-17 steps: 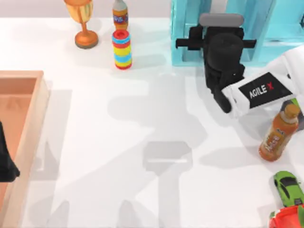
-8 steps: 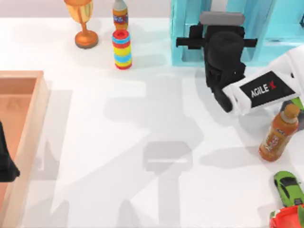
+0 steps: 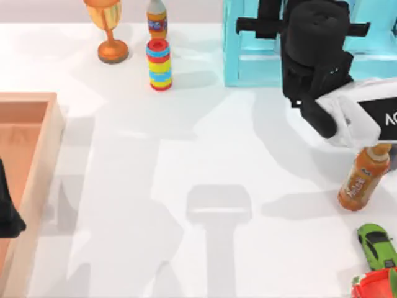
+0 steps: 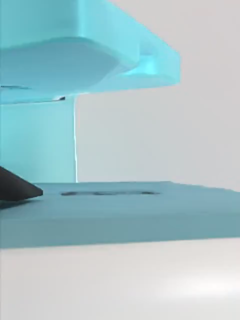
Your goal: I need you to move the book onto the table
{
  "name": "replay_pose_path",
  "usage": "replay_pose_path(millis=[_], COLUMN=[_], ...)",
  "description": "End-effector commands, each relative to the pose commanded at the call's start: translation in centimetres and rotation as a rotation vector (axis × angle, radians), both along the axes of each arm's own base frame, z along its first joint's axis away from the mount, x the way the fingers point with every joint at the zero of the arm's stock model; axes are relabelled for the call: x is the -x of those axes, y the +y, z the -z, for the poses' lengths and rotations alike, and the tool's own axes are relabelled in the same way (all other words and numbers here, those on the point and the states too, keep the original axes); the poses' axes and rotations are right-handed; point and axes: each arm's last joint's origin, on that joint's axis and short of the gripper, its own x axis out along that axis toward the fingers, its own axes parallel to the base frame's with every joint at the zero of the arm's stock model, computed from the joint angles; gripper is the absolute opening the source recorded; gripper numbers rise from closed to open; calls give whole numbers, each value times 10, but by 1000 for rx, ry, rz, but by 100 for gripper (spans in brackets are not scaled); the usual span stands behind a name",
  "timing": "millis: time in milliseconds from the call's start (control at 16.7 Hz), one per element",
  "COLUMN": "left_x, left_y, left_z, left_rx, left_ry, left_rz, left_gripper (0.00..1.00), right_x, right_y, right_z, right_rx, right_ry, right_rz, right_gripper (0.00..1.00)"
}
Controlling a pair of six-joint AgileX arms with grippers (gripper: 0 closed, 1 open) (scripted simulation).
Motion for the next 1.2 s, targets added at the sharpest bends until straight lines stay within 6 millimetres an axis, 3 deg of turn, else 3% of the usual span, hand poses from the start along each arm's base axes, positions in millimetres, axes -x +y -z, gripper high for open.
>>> replay_pose_path(millis=[240,480,900,1200], left_x=[0,0,0,0], left_y=[0,0,0,0], left_z=[0,0,0,0], left_rx=[0,0,0,0], left_ry=[0,0,0,0], left_rz=[0,0,0,0], left_gripper=[100,100,100,100], right_x=[67,108,111,127], right_y=[-4,-6,-4,40], right_z=[-51,-67,-66,-40], right_rx=[-1,-3,12,289], right_ry=[-10,-10,-4,63], right_rz=[-13,-49,-56,-125], right_gripper=[0,0,0,0])
